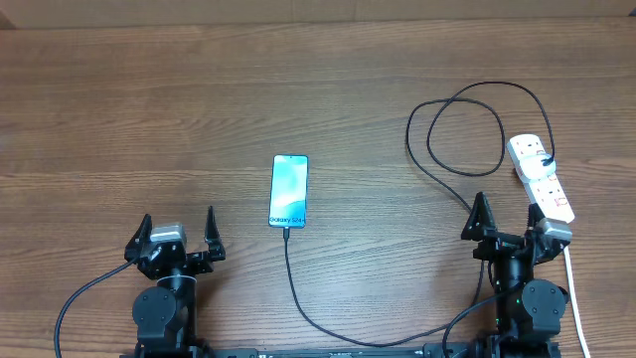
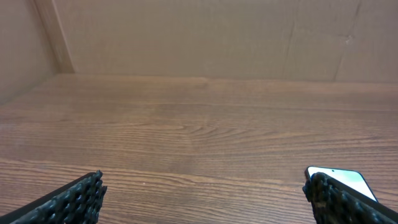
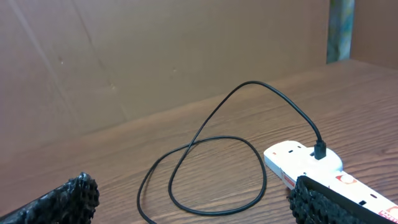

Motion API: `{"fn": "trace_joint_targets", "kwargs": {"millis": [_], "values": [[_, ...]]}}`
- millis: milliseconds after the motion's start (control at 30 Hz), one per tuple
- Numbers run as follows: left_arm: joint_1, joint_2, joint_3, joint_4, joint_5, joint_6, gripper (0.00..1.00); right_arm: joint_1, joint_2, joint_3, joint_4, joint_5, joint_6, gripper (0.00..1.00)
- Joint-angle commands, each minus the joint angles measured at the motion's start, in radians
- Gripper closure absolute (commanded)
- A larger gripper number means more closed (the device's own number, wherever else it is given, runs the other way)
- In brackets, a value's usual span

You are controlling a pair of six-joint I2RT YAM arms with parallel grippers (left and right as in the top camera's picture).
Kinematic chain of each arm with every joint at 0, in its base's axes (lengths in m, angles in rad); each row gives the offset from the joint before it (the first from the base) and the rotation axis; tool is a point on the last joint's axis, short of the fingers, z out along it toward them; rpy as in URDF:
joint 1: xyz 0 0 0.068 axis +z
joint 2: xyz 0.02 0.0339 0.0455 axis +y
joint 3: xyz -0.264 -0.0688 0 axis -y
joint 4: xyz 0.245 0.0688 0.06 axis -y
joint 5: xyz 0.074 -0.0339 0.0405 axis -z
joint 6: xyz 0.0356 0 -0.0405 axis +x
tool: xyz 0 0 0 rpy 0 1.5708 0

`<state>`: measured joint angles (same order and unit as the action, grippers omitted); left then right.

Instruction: Plug charger to phone and switch on socket

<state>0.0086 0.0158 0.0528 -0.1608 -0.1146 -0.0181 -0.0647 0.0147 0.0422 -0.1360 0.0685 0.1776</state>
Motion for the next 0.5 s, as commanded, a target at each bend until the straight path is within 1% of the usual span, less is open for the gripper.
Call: {"fn": "trace_joint_targets", "kwargs": {"millis": [0, 367, 467], "values": [[0.006, -0.011, -0.005, 0.0, 0.011, 0.022, 0.01, 0.004, -0.013, -0.01, 0.0, -0.019, -0.03, 0.0], [0.006, -0.011, -0.005, 0.0, 0.011, 0.022, 0.01, 0.004, -0.013, -0.01, 0.0, -0.037, -0.031, 0.0], [0.006, -0.011, -0.005, 0.0, 0.011, 0.022, 0.0, 0.004, -0.013, -0.01, -0.001, -0.04, -0.056, 0.0]]}}
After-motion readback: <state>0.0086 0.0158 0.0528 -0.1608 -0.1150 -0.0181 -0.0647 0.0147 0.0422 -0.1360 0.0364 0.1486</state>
